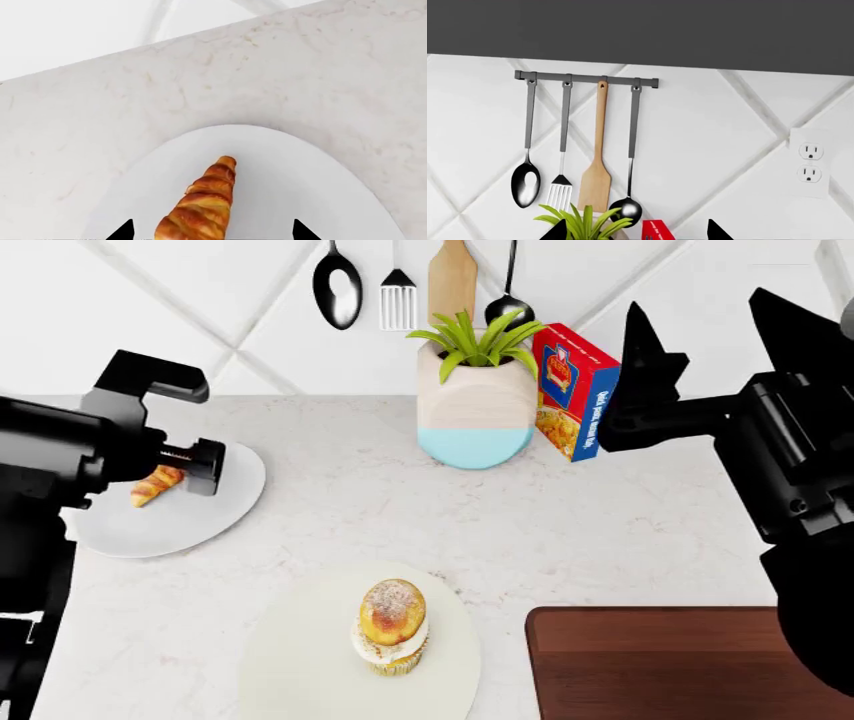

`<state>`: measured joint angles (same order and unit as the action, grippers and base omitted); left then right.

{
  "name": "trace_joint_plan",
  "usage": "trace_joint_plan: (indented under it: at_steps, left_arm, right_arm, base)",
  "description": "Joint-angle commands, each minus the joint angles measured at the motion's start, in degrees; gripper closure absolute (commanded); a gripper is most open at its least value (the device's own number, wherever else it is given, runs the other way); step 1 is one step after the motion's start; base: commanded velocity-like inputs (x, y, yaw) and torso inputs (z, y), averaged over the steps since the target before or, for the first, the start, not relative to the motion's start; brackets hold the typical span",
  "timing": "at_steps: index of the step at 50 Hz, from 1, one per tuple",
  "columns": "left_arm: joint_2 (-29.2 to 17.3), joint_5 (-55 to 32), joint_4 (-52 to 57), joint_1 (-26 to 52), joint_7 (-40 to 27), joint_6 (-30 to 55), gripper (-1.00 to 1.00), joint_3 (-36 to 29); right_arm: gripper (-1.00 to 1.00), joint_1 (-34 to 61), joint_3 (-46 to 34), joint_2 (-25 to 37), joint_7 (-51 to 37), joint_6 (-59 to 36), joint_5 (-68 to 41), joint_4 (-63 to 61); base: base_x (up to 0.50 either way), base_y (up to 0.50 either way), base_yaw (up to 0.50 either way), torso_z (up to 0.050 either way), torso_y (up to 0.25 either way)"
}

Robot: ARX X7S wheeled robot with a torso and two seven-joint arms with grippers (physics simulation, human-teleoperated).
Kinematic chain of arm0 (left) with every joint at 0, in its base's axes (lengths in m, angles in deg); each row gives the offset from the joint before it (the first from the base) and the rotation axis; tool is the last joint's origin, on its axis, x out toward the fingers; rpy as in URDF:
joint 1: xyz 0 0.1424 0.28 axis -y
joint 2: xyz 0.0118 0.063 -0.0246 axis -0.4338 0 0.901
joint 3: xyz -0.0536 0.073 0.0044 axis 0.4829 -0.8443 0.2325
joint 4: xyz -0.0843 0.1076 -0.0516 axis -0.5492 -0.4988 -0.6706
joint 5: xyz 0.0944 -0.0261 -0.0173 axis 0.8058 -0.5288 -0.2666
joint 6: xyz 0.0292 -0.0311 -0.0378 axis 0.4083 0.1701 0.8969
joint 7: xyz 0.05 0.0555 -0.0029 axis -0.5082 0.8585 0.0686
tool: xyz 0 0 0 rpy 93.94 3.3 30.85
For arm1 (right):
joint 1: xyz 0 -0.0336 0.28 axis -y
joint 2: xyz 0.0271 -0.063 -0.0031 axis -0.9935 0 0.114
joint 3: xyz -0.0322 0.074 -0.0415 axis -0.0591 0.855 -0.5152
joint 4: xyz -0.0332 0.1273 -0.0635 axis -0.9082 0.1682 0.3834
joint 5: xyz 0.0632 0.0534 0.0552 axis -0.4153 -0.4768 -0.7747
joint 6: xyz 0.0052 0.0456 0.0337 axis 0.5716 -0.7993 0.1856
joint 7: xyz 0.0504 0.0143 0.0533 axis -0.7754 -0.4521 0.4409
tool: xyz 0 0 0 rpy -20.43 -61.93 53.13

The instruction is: From the different types of pastries on the counter, select a croissant and place it on the cutting board. Then retrieve a jar of jam from the cabinet and place it alongside the croissant on the cutting board.

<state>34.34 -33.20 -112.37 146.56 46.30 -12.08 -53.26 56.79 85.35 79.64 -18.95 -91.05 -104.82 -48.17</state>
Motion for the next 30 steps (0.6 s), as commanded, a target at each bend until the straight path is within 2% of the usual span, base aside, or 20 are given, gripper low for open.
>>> trace_joint_plan:
  at_steps: [1, 30]
  left_arm:
    - [3.0, 1.9, -13.0, 3.2, 0.7, -6.1, -1.0, -1.6]
    - [3.3, 5.0, -13.2, 1.7, 1.6, -4.2, -1.0, 0.9]
  right_arm:
    - [-1.0, -0.3, -0.2, 0.3, -0.5, 0.7, -0.5, 0.3]
    - [-1.0, -1.7, -1.6, 1.3, -1.2, 3.2, -0.5, 1.2]
  base:
    - [0.0, 0.0, 0.0, 0.0, 0.0]
    - [0.0, 0.0, 0.0, 0.0, 0.0]
